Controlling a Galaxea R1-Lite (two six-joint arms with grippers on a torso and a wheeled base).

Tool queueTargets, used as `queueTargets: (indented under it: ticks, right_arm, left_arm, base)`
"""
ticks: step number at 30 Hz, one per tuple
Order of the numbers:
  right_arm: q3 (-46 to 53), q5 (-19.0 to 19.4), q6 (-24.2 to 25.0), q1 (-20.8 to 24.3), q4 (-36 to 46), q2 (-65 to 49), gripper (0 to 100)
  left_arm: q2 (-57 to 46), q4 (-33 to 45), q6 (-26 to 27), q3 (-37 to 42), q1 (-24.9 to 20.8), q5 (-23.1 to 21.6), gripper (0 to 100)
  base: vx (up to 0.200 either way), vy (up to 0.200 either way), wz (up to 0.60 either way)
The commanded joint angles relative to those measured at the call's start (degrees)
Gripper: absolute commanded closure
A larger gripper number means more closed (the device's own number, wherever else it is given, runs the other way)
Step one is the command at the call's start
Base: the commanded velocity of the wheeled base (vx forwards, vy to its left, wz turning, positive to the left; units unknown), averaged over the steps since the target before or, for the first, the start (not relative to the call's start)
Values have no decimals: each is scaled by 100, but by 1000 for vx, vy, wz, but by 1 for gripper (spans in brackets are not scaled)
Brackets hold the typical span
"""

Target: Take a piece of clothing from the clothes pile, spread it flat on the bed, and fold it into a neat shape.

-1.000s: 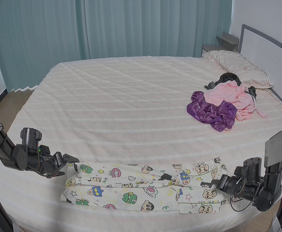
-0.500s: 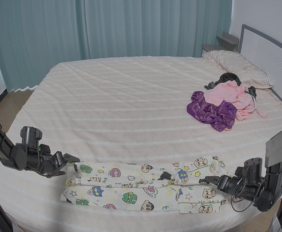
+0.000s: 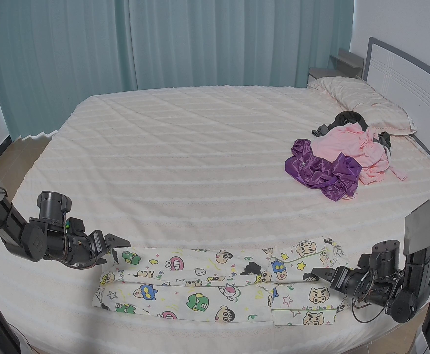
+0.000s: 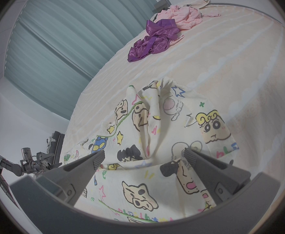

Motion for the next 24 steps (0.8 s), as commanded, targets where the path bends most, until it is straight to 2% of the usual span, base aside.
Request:
queueTargets:
  ticks: [1,6,17,19,24]
  right_arm:
    - [-1,5,0,4,-41,24,0]
    - [8,5,0,4,-41,50,0]
    - [17,5,9,13,-41,50,0]
    - [17,5,9,13,-41,50,0]
    - [17,5,9,22,-41,59,0]
  left_arm:
    - [70,-67,46,42,-59,-12,0]
    - [237,-75,389,332,-129,50,0]
    - [202,-84,573,763,-138,-135,0]
    - [202,-93,731,868,-138,-205,0]
    - [44,-93,1698,1387,-111,-451,0]
  base:
    - [0,0,0]
    - [0,0,0]
    - [0,0,0]
    - [0,0,0]
    - [0,0,0]
